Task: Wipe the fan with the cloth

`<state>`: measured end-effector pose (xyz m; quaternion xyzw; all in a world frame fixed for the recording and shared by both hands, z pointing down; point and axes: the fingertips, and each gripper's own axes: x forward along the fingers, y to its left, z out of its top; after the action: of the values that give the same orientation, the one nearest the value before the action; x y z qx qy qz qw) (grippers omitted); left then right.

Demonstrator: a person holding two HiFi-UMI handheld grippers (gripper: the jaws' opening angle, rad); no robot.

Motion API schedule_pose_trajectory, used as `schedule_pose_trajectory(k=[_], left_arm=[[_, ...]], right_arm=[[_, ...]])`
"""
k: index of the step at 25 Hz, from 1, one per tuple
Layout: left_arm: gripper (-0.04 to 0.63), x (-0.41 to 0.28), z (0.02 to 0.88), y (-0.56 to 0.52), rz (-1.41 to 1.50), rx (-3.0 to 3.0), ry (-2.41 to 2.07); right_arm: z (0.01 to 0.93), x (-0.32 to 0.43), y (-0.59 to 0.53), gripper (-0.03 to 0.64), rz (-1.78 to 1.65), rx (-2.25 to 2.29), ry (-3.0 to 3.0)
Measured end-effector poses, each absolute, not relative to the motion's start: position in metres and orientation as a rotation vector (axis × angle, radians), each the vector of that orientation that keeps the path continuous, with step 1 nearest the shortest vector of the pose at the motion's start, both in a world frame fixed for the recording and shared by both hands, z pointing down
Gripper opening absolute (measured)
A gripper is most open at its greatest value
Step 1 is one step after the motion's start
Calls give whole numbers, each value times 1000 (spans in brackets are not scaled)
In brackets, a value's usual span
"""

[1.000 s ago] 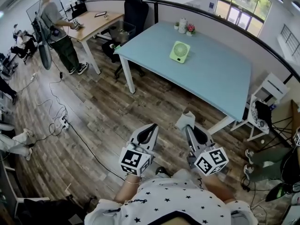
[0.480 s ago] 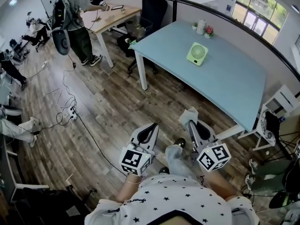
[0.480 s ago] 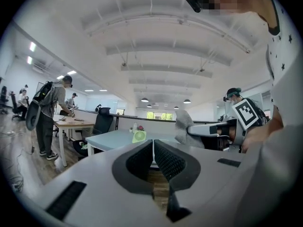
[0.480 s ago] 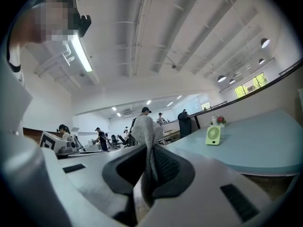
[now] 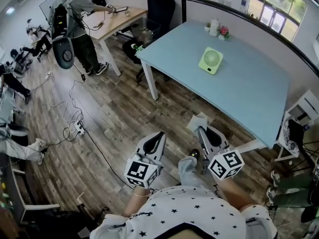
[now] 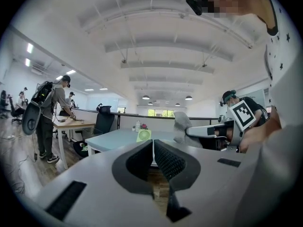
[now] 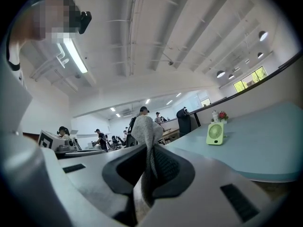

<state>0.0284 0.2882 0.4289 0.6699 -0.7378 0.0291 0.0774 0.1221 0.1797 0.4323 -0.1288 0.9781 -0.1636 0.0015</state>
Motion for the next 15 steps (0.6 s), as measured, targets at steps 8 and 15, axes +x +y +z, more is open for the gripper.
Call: schedule_pose_trajectory(k=[8, 15], left_arm=[[32, -6, 430, 213, 114, 2031, -2170], [34, -29, 426, 141, 136, 2046, -2154]], right_arm=[[437, 96, 107, 31, -551, -472, 3060], [434, 77, 35, 31, -579, -495, 3021]])
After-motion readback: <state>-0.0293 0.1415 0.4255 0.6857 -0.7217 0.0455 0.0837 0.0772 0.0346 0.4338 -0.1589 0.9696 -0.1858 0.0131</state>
